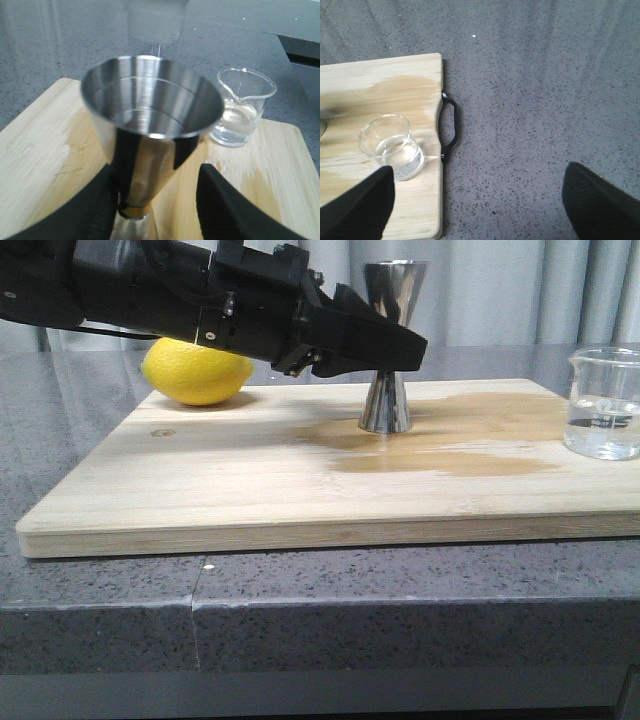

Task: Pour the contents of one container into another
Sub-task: 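Reach the left gripper to the steel jigger and grasp its waist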

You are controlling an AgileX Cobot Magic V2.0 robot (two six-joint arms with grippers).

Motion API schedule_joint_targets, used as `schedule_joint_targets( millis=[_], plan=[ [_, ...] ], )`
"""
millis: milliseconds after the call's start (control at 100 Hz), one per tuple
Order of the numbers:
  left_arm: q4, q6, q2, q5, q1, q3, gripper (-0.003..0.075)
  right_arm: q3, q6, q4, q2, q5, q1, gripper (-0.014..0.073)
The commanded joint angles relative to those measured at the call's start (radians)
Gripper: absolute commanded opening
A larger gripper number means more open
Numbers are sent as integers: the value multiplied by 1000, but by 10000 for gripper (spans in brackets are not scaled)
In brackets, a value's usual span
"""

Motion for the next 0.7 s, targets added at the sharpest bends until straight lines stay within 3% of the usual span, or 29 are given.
schedule_joint_targets(
  millis=[0, 690],
  plan=[
    [-72, -5, -51, 53, -6, -30, 293, -35, -11, -4, 12, -70, -4, 612],
    [-72, 1, -51, 32, -6, -70, 293, -35, -11, -4, 12, -70, -4, 612]
  ],
)
